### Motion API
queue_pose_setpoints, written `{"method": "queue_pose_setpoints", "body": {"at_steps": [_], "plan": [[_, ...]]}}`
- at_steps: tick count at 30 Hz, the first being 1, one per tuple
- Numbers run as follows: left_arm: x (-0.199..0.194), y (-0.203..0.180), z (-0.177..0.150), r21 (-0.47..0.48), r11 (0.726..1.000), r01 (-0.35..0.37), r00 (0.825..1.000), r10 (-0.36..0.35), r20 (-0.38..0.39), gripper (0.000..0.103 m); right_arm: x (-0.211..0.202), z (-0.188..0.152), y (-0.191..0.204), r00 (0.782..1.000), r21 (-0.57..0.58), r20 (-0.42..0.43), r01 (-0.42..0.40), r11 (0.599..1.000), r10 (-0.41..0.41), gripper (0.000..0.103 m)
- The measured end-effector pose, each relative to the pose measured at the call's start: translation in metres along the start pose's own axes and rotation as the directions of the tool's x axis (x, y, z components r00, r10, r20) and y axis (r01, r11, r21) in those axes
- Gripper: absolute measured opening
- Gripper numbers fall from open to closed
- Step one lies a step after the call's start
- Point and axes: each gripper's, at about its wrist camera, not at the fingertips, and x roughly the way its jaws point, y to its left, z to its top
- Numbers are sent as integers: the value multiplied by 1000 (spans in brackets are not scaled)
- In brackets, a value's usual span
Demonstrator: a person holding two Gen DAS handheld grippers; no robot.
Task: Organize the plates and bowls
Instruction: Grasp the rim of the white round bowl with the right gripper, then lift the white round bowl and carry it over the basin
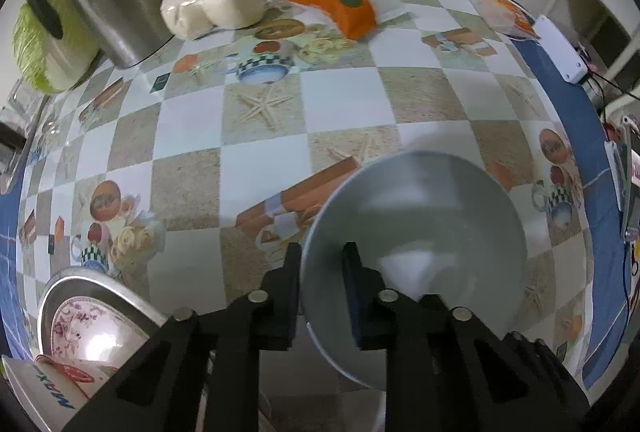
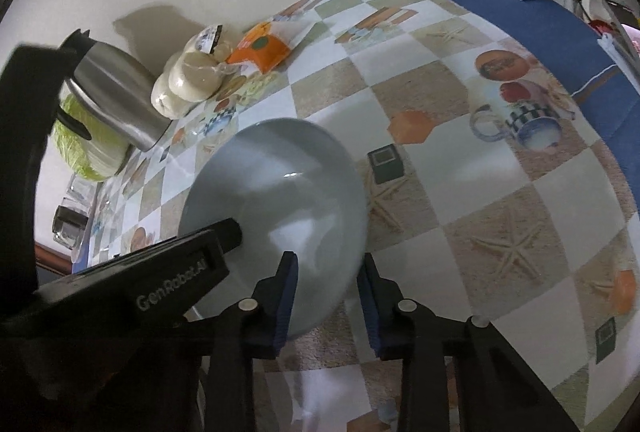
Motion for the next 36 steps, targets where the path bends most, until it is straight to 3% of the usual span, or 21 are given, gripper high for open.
{"method": "queue_pose_setpoints", "body": {"at_steps": [12,24,36], "plan": [[-7,1,-8,-33,998,51,999,-51,1,20,-3,-4,-7,999,5,-28,28,1000,-27,20],[-14,1,-42,-108,982,157,987,-158,3,20,-21,-28,-22,998,20,-53,30,999,-29,19],[-22,-5,-72,-88,976,201,979,-201,13,20,-40,-53,-28,995,9,-76,66,998,-65,19]]}}
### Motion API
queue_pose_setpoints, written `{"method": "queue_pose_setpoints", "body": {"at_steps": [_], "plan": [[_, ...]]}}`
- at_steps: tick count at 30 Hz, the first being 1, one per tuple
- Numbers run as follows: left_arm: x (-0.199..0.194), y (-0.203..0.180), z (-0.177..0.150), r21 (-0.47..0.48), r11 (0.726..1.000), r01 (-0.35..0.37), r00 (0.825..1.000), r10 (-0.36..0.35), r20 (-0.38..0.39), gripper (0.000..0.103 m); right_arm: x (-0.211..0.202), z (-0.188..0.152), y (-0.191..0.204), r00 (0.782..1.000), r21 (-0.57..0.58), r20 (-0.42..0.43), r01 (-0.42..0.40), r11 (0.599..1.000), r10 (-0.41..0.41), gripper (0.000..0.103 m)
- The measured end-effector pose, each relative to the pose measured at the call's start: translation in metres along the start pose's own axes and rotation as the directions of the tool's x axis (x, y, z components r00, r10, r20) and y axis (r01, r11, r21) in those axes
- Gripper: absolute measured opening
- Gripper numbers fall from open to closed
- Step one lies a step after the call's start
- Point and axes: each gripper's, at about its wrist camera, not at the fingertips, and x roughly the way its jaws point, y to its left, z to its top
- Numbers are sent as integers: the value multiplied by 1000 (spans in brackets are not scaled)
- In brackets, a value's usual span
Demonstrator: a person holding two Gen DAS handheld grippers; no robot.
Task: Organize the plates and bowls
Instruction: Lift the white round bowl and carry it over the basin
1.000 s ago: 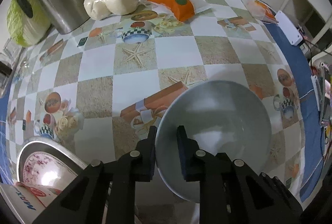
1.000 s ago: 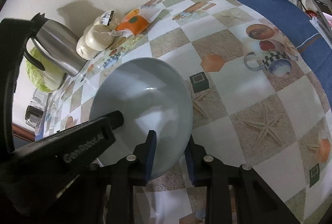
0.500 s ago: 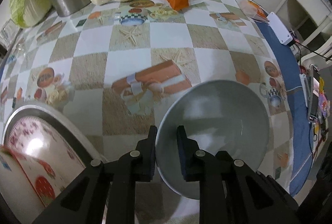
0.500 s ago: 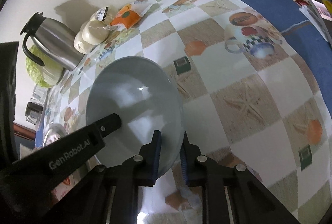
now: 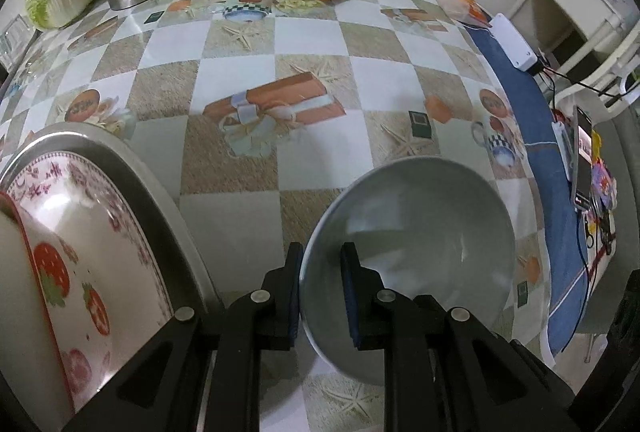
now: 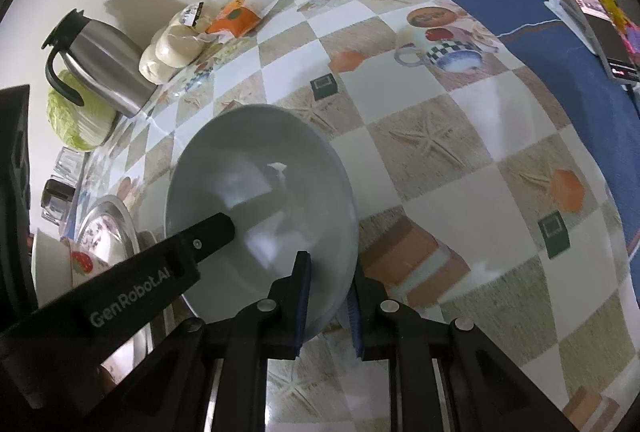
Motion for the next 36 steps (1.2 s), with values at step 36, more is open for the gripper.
{"method": "queue_pose_setpoints", "body": {"at_steps": [36], "plan": [[-177,75,-35,-66,981,183,894,-138,426,19,-125,-21,109,950,-218,240,-148,965,200,19]]}}
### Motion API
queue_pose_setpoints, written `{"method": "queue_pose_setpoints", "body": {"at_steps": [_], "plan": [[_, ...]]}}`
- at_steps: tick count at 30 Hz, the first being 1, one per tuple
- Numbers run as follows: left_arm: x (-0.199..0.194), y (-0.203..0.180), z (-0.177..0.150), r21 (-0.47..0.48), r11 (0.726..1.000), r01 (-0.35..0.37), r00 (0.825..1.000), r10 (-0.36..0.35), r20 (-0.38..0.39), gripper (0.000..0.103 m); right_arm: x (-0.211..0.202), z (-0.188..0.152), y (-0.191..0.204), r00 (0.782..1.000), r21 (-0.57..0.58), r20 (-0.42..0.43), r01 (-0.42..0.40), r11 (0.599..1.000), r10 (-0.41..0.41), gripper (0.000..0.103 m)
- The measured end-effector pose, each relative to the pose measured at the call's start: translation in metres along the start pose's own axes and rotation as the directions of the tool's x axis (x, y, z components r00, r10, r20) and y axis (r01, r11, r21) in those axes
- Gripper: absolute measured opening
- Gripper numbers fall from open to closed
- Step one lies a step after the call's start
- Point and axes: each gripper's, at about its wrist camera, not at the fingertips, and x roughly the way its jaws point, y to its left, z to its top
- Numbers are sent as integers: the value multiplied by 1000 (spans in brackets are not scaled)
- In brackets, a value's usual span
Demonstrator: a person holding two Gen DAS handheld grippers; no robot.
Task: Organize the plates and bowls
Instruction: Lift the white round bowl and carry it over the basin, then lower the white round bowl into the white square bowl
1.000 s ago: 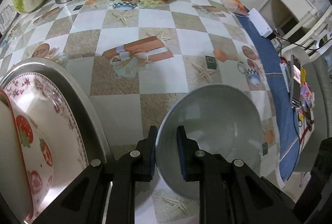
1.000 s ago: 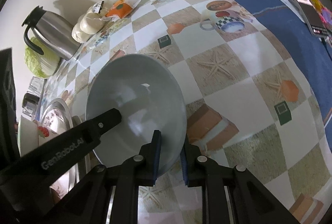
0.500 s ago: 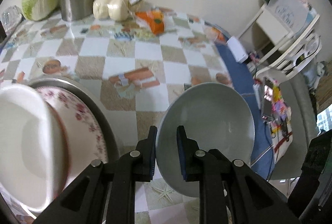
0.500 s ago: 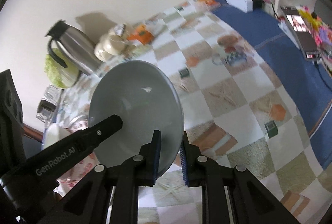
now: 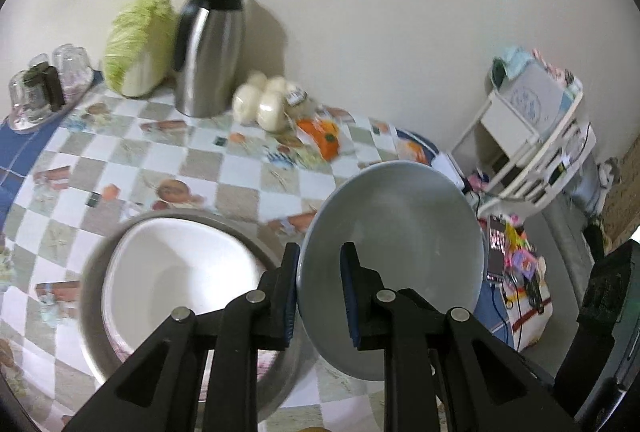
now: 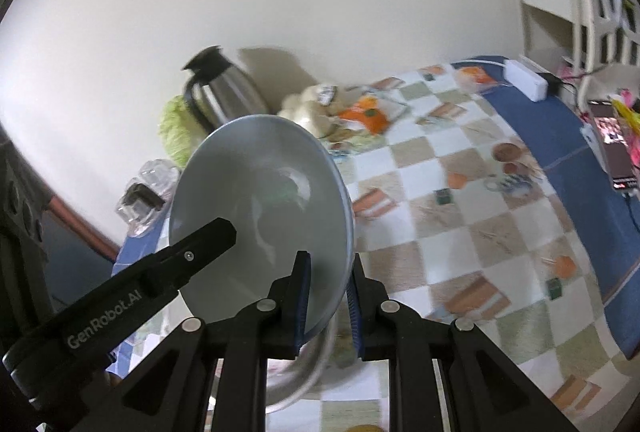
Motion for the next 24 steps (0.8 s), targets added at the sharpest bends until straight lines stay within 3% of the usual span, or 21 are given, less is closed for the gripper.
{"method": "queue_pose_setpoints", "body": {"at_steps": [13,24], "plan": [[-44,72,0,-139,990,-2,995,16,99,19,17,-14,68,997,-86,-39,-76,993,73,19],[-57,120,-3,-229,973,9,994,16,107,19,38,-28,107,992,-130,-83,-103,986,93,19]]}}
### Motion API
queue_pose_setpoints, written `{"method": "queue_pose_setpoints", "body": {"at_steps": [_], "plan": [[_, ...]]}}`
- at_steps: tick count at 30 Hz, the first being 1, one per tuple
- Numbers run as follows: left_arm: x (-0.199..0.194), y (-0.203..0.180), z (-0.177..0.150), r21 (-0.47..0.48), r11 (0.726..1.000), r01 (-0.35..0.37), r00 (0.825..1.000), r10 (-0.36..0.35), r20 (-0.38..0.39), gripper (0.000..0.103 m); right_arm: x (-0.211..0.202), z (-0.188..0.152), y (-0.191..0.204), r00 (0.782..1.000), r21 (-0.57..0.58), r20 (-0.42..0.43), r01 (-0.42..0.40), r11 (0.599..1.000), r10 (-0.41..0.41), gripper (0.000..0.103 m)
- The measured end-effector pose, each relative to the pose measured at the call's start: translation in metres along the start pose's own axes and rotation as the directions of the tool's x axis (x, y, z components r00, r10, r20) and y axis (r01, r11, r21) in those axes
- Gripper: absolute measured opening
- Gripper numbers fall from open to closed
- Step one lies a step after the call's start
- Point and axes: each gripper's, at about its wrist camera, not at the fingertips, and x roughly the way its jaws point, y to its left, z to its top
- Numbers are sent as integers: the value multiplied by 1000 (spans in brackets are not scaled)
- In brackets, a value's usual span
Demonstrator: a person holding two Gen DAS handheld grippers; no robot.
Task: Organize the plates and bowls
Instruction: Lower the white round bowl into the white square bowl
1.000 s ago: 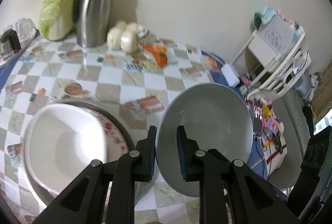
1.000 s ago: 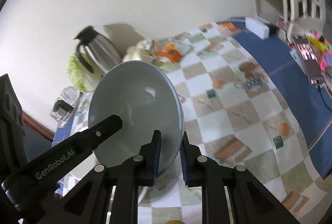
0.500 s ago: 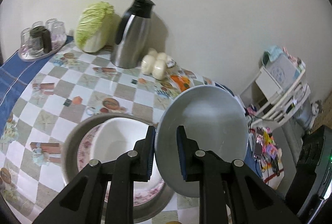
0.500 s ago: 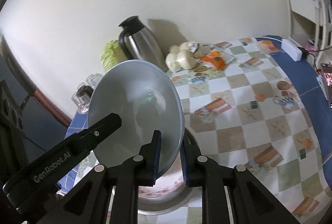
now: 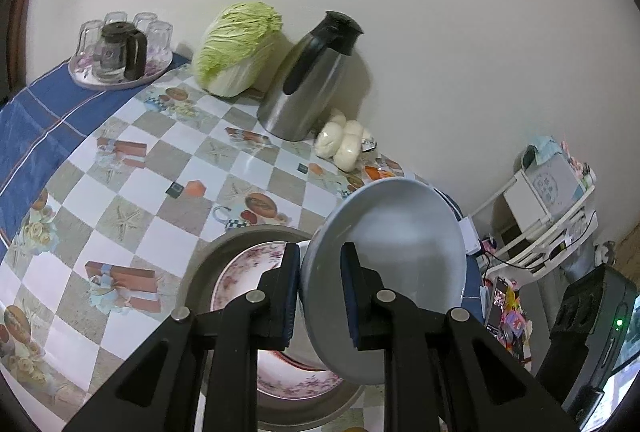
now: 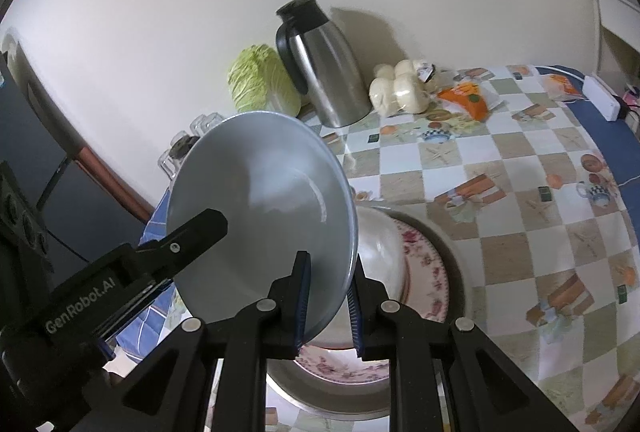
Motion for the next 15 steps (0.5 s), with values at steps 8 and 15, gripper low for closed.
{"method": "queue_pose_setpoints", "body": {"at_steps": [8,15], "plan": [[8,7,-5,-7,1000,20,999,-20,-45,19,6,0,4,999,-21,-17,42,999,-43,19],[19,4,-11,2,1000,27,995,-27,-97,19,10,-1,-6,995,-27,-41,85,996,-86,19]]}}
